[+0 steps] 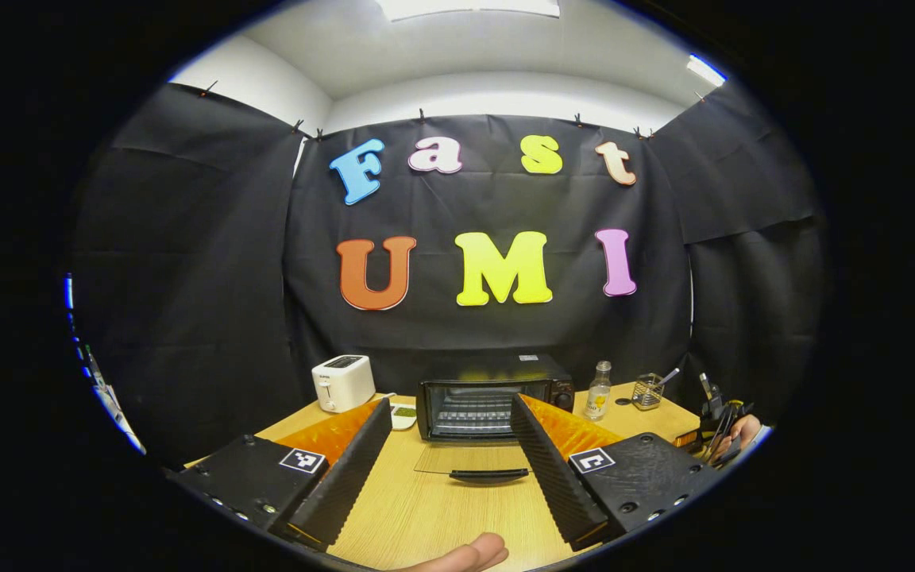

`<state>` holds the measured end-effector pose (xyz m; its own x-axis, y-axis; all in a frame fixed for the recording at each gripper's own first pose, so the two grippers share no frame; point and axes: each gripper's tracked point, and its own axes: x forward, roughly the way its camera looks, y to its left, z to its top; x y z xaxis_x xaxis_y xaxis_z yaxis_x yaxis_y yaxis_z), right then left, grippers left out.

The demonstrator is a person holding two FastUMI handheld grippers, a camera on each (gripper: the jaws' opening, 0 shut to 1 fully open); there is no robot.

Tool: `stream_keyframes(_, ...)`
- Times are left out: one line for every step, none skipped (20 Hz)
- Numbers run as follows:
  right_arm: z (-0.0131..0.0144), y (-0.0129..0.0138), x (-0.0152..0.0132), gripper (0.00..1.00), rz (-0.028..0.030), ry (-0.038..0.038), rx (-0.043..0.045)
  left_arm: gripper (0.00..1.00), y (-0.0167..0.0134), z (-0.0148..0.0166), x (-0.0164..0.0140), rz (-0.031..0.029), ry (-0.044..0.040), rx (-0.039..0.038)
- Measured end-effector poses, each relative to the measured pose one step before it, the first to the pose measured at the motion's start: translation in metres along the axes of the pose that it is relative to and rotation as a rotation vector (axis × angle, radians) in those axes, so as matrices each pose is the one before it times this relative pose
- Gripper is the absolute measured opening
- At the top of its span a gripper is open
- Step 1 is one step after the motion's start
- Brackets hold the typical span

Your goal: Open the electric oven with the left hand, put the food in, and close the electric oven.

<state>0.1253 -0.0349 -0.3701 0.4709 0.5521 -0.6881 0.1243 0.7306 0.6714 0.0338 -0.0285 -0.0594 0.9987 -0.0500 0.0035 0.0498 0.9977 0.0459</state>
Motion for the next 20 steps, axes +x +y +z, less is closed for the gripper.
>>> stream_keyframes(0.00343, 0.00841, -0.00698, 0.07, -0.00238, -0.02035, -0.01881, 0.85, 0.00414, -0.00075, -0.00279, 0.00412, 0.00449, 0.00687)
stream_keyframes(0.0038, 0.01124, -0.00777, 0.04, 0.00286, -0.02178, -0.00838, 0.95, 0.00377, -0.00184, -0.00072, 0.00525, 0.00084, 0.01069)
stream_keyframes(0.00394, 0.01303, -0.00485, 0.04, 0.00682, -0.02091, -0.00139, 0.95, 0.00342, -0.00226, -0.00059, 0.00524, 0.00242, 0.0084)
stream_keyframes(0.00296, 0.01337, -0.00562, 0.04, 0.00646, -0.02093, -0.00435, 0.86, 0.00295, -0.0012, -0.00069, 0.00197, -0.00136, 0.00425)
stream_keyframes(0.00263, 0.01311, -0.00276, 0.04, -0.00036, -0.01853, -0.01126, 0.96, 0.00204, -0.00162, 0.00002, -0.00094, 0.0013, -0.00214)
stream_keyframes(0.00096, 0.0122, -0.00195, 0.04, -0.00378, -0.01625, -0.00918, 0.96, 0.00217, -0.00414, -0.0019, -0.00768, 0.00733, -0.0049)
stream_keyframes(0.00081, 0.01244, 0.00083, 0.04, -0.0017, -0.01416, -0.00718, 0.96, 0.00106, -0.00403, -0.00183, -0.00972, 0.00494, -0.00478)
stream_keyframes(-0.00081, 0.01288, 0.00263, 0.04, 0.00357, -0.00864, -0.00766, 0.96, 0.00265, -0.00247, -0.00096, -0.00393, 0.00443, -0.00549)
stream_keyframes(-0.00103, 0.01191, 0.00334, 0.04, 0.00525, -0.00265, -0.0038, 0.96, 0.00548, -0.00192, -0.00162, 0.00028, 0.004, -0.00492)
stream_keyframes(-0.00144, 0.01186, 0.00593, 0.04, 0.009, -0.00142, 0.00011, 0.86, 0.0046, -0.00052, -0.00046, 0.00324, 0.00209, -0.00454)
stream_keyframes(-0.00112, 0.00981, 0.00614, 0.04, 0.00317, -0.0028, -0.0019, 0.95, 0.00533, -0.00066, -0.00133, 0.00254, -0.00146, -0.00463)
stream_keyframes(-0.0016, 0.00881, 0.00647, 0.04, 0.00121, -0.00586, 0.00131, 0.95, 0.00379, -0.00004, -0.00082, 0.00113, -0.00288, -0.00403)
stream_keyframes(-0.00201, 0.00837, 0.00921, 0.04, -0.00293, -0.0066, 0.00423, 0.95, 0.00296, 0.0, -0.00276, -0.00068, -0.0031, -0.00268)
stream_keyframes(-0.00266, 0.00863, 0.00896, 0.04, -0.00311, -0.00594, 0.00443, 0.96, 0.0033, -0.00023, -0.00176, 0.00383, -0.00388, -0.00126)
stream_keyframes(-0.00262, 0.00773, 0.01088, 0.04, -0.00318, -0.00614, 0.00802, 0.96, 0.00385, -0.00158, 0.00074, 0.00473, 0.00315, 0.00019)
stream_keyframes(-0.00371, 0.00892, 0.01228, 0.04, 0.0003, -0.00475, -0.0044, 0.95, 0.00342, -0.00083, -0.00363, 0.00438, 0.00064, 0.001)
stream_keyframes(-0.00453, 0.00709, 0.01315, 0.04, -0.00485, 0.0002, -0.00522, 0.96, 0.00281, -0.00009, -0.00123, 0.0057, 0.00328, 0.00071)
stream_keyframes(-0.00158, 0.00992, 0.00669, 0.04, -0.00181, -0.00153, -0.00071, 0.95, 0.0038, 0.00108, -0.00227, 0.00619, 0.00087, -0.00083)
stream_keyframes(-0.00425, 0.00729, 0.01423, 0.04, -0.00588, 0.00165, -0.00392, 0.96, 0.00307, 0.00226, -0.00071, 0.00658, -0.0048, -0.00223)
stream_keyframes(-0.00351, 0.00937, 0.01554, 0.04, 0.00011, -0.00069, -0.00042, 0.95, 0.00386, 0.00154, -0.00118, 0.0065, -0.00273, -0.00098)
